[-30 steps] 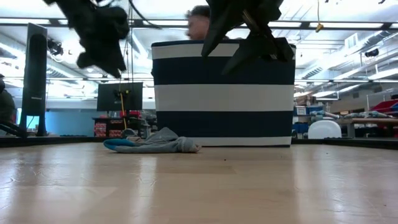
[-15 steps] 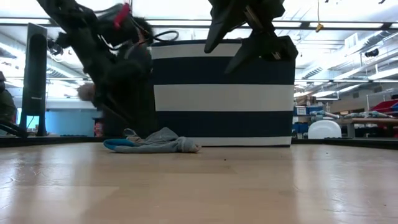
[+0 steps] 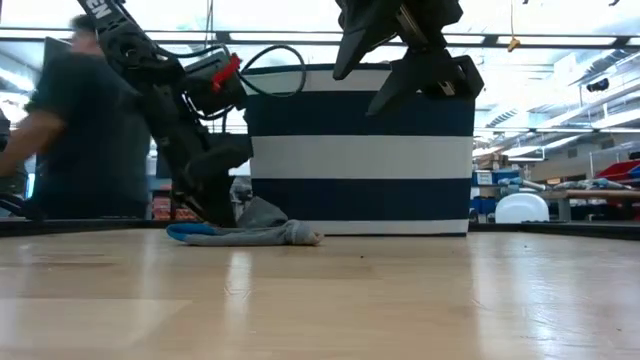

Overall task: Sort clothes
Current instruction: Put the gray sock into the blue bin

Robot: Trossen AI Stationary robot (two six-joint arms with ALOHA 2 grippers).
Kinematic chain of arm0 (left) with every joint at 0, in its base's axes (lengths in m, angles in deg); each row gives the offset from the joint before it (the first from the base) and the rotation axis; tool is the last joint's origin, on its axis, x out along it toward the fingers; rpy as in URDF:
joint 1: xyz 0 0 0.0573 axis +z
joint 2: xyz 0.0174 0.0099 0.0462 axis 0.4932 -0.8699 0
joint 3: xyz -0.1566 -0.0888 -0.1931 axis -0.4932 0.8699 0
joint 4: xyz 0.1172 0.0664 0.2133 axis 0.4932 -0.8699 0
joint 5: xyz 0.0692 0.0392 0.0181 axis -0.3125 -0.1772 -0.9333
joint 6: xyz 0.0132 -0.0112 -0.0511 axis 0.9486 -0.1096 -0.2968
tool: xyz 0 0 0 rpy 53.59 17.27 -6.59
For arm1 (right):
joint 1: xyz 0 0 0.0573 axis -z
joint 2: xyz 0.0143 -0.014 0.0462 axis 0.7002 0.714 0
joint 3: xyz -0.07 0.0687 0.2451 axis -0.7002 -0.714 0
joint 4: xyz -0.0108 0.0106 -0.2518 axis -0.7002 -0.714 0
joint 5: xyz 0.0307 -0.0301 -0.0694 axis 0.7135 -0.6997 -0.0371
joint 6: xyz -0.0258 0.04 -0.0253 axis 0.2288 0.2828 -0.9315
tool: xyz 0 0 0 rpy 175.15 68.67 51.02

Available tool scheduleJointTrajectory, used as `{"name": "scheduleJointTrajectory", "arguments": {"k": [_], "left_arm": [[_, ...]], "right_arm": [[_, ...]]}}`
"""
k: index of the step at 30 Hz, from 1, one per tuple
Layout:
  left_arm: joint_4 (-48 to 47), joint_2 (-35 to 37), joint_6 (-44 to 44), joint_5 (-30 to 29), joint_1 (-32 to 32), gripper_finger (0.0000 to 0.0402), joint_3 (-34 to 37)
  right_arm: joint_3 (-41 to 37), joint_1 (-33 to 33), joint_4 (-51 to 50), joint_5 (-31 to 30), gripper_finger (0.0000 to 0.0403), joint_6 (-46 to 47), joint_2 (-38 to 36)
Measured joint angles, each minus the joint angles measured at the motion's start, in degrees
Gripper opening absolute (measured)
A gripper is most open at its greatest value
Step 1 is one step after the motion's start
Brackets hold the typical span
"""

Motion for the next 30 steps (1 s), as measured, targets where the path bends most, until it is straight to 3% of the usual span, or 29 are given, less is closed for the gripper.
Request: {"name": "scheduleJointTrajectory", "arguments": {"k": [6, 11, 15, 22, 30], "left_arm": [[-2.12, 0.95, -5.37, 7.54, -0.09, 0.0014, 0.07], [-5.48, 7.50, -10.37, 9.86, -1.74, 0.0004, 0.45], [-15.45, 14.31, -12.00, 8.60, -3.31, 0.0002, -3.48], [-33.49, 20.65, -7.84, 3.99, -4.68, 0.0001, -20.70], [-41.40, 18.80, 0.58, -3.02, -3.66, 0.0000, -44.08]], "right_arm": [[0.00, 0.00, 0.05, 0.14, 0.0199, -0.99, 0.00], [0.00, 0.15, 0.16, -0.55, 0.0199, -2.08, 0.00], [0.01, 0.46, 0.18, -1.67, 0.0199, -2.95, 0.00], [0.01, 1.03, 0.54, -3.81, 0.0199, -4.56, 0.00], [0.01, 2.57, 3.51, -4.00, 0.0199, -7.44, 0.00]]}}
